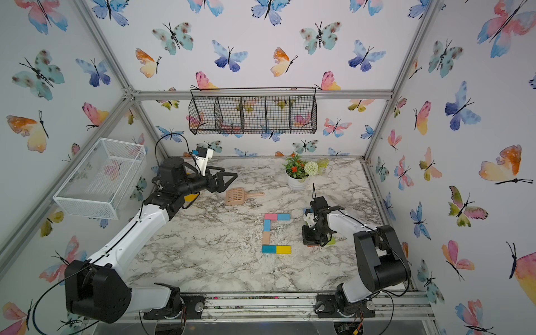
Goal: Assemble the letter c with building blocks
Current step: Adjust the building block at the center of the board.
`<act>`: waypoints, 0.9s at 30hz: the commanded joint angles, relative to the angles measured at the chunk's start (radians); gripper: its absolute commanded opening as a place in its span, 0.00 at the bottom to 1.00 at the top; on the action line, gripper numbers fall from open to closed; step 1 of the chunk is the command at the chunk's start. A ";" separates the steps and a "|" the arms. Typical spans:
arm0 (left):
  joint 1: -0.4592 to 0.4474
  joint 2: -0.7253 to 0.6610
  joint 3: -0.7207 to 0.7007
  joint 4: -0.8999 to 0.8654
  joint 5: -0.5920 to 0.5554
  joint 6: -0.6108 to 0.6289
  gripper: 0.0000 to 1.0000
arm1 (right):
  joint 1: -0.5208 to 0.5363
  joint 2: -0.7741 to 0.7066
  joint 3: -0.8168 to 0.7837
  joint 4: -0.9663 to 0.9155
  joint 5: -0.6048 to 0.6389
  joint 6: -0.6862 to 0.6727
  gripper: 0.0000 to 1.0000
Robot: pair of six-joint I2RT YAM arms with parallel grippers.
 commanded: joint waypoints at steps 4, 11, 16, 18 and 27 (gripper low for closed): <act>0.005 0.005 -0.007 0.015 0.005 -0.006 0.98 | 0.004 0.020 -0.005 -0.013 0.017 0.004 0.06; 0.005 0.005 -0.007 0.015 0.006 -0.006 0.98 | 0.004 0.030 0.000 -0.002 0.013 0.001 0.09; 0.005 0.003 -0.007 0.014 0.006 -0.006 0.98 | 0.004 0.037 0.004 0.005 0.011 -0.002 0.09; 0.005 0.005 -0.009 0.014 0.006 -0.006 0.98 | 0.005 0.038 0.009 0.007 0.011 -0.002 0.09; 0.005 0.006 -0.009 0.014 0.007 -0.007 0.98 | 0.004 0.038 0.019 0.019 0.011 -0.011 0.09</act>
